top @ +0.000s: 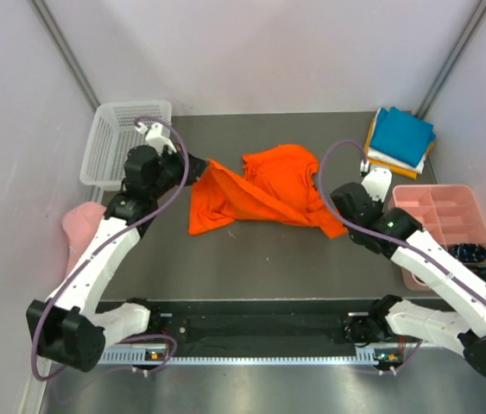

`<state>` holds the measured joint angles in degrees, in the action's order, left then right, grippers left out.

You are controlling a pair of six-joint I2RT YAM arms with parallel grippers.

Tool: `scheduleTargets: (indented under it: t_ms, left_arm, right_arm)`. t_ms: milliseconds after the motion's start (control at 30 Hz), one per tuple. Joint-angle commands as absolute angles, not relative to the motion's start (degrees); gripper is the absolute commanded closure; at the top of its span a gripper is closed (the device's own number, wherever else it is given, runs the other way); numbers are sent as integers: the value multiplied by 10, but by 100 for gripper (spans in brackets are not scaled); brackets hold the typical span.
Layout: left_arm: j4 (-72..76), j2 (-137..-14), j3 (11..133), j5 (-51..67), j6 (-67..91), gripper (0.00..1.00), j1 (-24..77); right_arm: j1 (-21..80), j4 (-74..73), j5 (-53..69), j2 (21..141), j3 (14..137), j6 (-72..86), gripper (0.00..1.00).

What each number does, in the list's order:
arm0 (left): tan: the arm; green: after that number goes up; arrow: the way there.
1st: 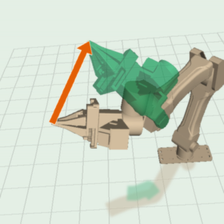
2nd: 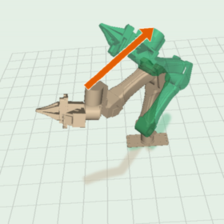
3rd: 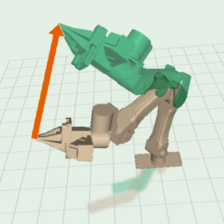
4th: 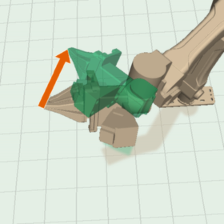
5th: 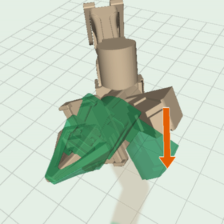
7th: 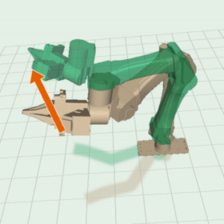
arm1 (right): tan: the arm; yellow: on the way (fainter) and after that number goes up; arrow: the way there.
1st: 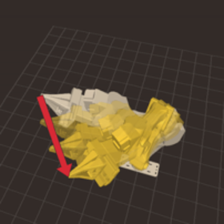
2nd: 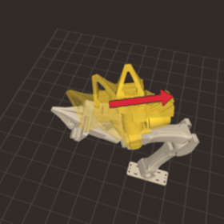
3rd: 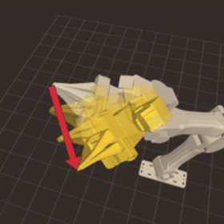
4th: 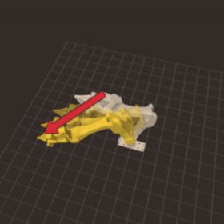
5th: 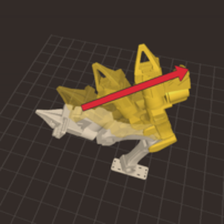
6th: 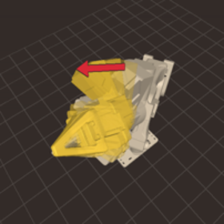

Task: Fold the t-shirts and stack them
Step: Flatten out the tshirt

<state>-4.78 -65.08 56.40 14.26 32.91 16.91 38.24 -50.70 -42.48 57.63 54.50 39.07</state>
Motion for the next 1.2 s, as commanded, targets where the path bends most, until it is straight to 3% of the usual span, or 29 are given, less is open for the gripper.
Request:
scheduleTargets:
  t_ms: [0,500,867,1167]
  left_arm:
    - [-164,-614,621,84,259,100,136]
    - [-325,-537,766,16,184,100,91]
    - [-397,-505,900,11,160,100,91]
    - [-385,-505,898,10,162,100,91]
  right_arm:
    - [384,-513,-501,551,601,369,100]
    - [359,-506,-581,508,771,263,100]
    - [358,-483,-571,411,824,182,100]
    - [358,-497,-553,414,845,183,100]
